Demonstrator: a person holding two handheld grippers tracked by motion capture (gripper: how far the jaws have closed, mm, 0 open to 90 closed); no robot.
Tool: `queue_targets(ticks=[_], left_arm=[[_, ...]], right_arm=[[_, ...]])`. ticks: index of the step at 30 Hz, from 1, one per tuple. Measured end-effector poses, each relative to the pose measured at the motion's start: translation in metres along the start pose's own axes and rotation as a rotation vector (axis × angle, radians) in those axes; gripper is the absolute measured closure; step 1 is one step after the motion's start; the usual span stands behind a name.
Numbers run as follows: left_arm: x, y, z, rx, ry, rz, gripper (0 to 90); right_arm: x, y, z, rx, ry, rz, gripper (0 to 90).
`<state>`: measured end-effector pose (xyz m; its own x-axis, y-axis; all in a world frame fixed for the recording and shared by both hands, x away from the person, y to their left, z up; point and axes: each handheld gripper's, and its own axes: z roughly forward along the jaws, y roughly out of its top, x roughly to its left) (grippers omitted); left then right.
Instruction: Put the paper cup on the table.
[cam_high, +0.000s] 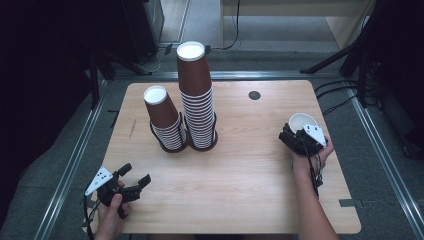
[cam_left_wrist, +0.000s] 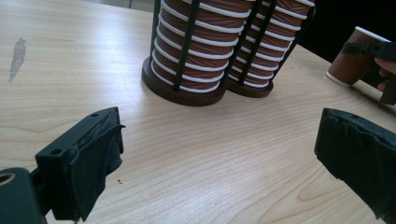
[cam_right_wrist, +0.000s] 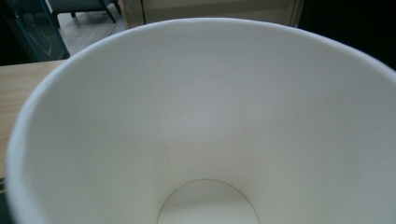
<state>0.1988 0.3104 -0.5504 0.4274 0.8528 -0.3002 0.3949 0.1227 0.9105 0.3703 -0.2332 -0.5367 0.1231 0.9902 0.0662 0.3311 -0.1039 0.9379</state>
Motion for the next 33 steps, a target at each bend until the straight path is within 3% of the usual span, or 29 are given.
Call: queue_targets(ticks=[1,4,6,18,24,33], left_arm=[[0.000,0.000,0.000,0.000,0.000,-0.001,1.2],[0.000,0.000,0.000,0.001,0.000,-0.001,1.2],[0.000,0.000,0.000,0.001,0.000,-0.001,1.2],[0.000,0.000,0.000,0.001,0.000,-0.002,1.2],[0.000,0.000,0.000,-0.001,0.001,-0.001,1.2],[-0.001,0.000,-0.001,-0.003,0.012,0.007,1.2]], right_arm=[[-0.001,0.000,-0.001,0.012,0.029,0.002,0.0],[0.000,0.001,-0.002,0.016,0.025,-0.006,0.0],[0.001,0.001,-0.006,0.000,0.053,-0.014,0.0],[-0.001,-0.001,-0.015,0.009,0.047,0.005,0.0],[-0.002,-0.004,-0.026,0.016,0.073,-0.018,0.0],[-0.013,-0.009,-0.045,0.023,0.120,0.010,0.0]])
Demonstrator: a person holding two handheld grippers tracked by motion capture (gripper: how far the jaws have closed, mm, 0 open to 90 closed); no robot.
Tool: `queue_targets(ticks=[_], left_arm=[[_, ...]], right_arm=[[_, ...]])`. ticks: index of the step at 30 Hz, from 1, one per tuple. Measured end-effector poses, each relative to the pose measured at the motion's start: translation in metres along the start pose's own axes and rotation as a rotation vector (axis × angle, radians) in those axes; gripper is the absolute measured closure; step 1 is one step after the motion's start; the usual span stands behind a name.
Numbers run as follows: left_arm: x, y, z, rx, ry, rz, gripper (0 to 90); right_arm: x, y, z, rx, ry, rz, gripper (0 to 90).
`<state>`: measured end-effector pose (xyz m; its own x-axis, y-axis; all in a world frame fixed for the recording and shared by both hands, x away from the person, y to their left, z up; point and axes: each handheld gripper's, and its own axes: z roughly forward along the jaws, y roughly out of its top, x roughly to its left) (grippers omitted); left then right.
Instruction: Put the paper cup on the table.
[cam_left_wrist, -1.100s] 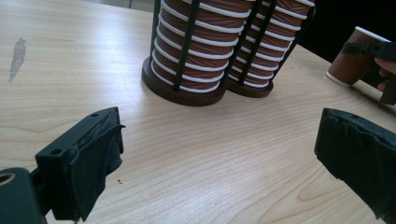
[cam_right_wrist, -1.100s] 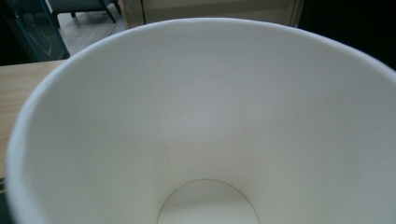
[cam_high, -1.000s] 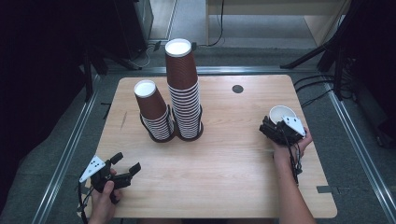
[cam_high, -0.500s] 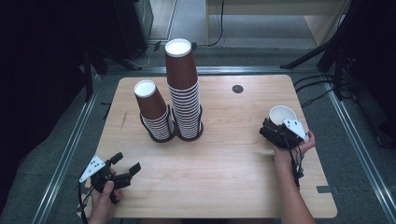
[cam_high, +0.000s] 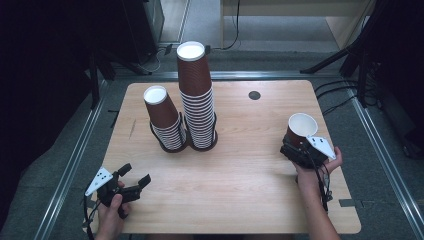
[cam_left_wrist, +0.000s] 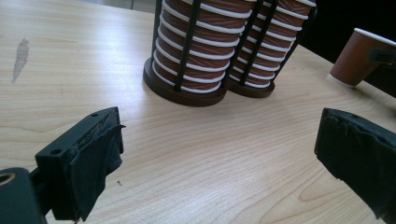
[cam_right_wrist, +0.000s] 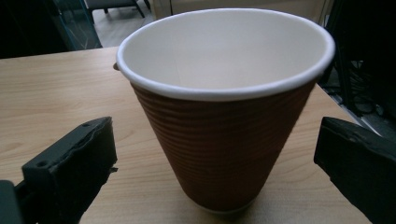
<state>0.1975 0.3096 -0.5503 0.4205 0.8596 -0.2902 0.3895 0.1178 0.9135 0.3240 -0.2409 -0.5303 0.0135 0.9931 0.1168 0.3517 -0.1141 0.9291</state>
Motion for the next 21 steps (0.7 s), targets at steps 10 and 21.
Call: queue_targets(ticks=[10,21], left_arm=[[-0.002,-0.001,-0.003,-0.025,0.037,0.012,1.2],[-0.003,-0.002,-0.004,-0.028,0.049,0.018,1.2]], right_arm=[[-0.006,-0.001,-0.035,-0.049,0.053,-0.038,0.0],[-0.013,-0.007,-0.064,-0.106,0.063,-0.110,0.0]])
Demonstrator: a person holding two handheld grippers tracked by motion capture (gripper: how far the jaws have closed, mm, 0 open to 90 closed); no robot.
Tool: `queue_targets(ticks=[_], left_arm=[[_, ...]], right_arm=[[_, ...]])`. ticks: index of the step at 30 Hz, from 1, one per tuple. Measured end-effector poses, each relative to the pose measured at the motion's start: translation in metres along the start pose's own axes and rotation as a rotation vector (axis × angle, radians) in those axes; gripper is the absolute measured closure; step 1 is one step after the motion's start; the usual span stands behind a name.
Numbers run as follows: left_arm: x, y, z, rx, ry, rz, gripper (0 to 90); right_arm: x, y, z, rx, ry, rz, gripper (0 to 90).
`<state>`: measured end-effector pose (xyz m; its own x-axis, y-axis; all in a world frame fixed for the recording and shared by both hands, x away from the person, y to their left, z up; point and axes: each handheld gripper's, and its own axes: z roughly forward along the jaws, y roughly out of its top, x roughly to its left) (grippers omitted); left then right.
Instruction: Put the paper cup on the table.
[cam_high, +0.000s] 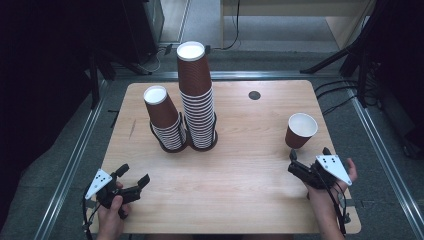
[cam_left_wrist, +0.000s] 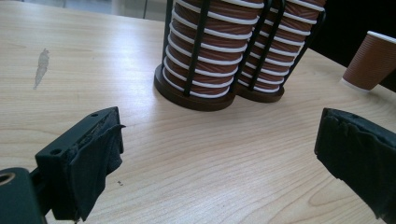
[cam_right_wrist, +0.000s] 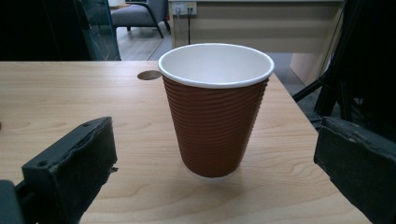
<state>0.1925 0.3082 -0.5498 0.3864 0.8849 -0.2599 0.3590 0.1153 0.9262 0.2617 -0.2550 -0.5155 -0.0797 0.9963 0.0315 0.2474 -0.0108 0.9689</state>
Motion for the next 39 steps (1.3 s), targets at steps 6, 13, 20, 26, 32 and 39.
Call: queue_targets(ticks=[6,13,20,26,32,39], left_arm=[[0.000,0.000,0.000,0.000,0.003,0.002,1.2],[-0.001,0.000,0.000,0.003,0.008,0.007,1.2],[-0.002,-0.001,0.000,0.002,0.013,0.010,1.2],[-0.002,-0.001,0.000,0.002,0.019,0.010,1.2],[-0.003,-0.001,-0.001,0.004,0.024,0.008,1.2],[-0.003,-0.001,-0.001,0.006,0.031,0.008,1.2]], right_arm=[[-0.012,-0.008,-0.015,-0.004,-0.005,0.003,0.0],[-0.028,-0.017,-0.026,0.008,-0.024,-0.005,0.0],[-0.047,-0.025,-0.037,0.017,-0.053,0.005,0.0],[-0.059,-0.031,-0.044,0.020,-0.069,0.008,0.0],[-0.072,-0.037,-0.052,0.015,-0.088,0.027,0.0],[-0.076,-0.043,-0.056,0.012,-0.081,0.007,0.0]])
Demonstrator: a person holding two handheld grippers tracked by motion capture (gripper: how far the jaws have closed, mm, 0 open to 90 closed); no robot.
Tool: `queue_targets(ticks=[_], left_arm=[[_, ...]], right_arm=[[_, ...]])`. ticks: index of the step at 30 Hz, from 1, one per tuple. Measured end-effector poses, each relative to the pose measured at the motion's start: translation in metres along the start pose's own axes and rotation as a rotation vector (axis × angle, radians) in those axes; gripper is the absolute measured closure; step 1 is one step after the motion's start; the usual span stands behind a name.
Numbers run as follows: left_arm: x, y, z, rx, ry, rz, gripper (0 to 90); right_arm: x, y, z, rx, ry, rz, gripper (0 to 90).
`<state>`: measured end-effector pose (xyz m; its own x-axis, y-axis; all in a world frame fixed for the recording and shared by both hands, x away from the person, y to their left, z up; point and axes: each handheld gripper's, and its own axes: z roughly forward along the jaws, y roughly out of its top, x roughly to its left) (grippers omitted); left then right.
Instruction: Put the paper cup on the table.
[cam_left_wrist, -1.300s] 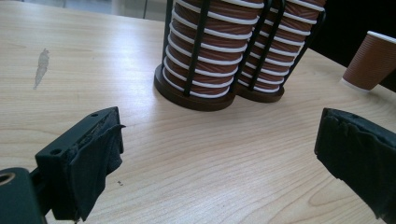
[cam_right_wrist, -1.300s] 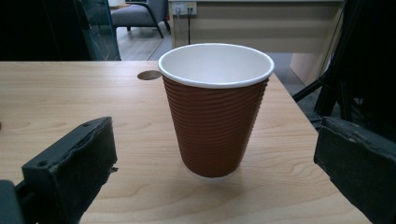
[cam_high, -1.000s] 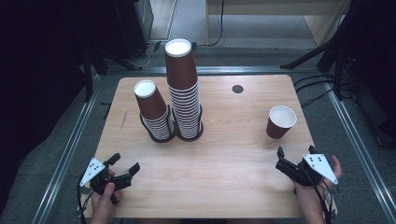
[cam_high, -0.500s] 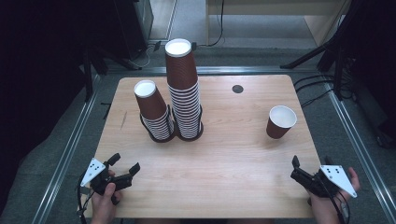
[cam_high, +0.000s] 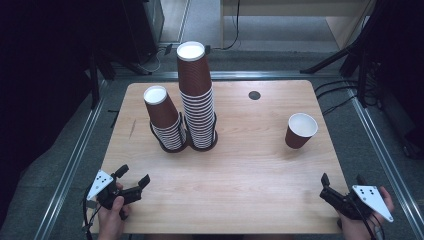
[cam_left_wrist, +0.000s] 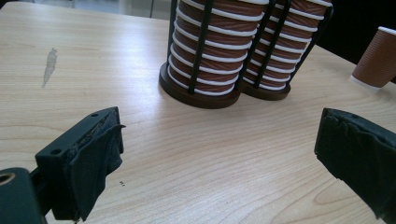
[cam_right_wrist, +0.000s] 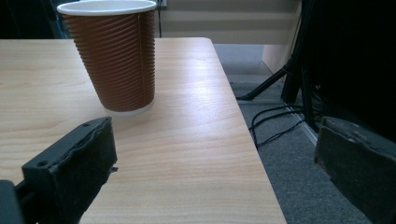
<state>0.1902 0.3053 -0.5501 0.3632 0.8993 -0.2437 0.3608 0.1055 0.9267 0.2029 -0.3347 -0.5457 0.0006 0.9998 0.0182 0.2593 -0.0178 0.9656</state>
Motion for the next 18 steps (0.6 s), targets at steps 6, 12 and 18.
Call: queue_targets(ticks=[6,12,18], left_arm=[[-0.0007,-0.0003,0.0003,0.001,0.008,-0.001,1.2],[0.0002,-0.0002,0.0001,-0.001,0.007,-0.004,1.2],[-0.0009,-0.0004,0.0000,0.000,0.011,0.004,1.2]], right_arm=[[0.0021,-0.0052,-0.0044,-0.017,-0.017,-0.033,0.0],[0.0041,-0.0057,-0.0058,-0.015,-0.024,-0.013,0.0],[0.0045,-0.0049,-0.0038,0.012,-0.020,-0.014,0.0]])
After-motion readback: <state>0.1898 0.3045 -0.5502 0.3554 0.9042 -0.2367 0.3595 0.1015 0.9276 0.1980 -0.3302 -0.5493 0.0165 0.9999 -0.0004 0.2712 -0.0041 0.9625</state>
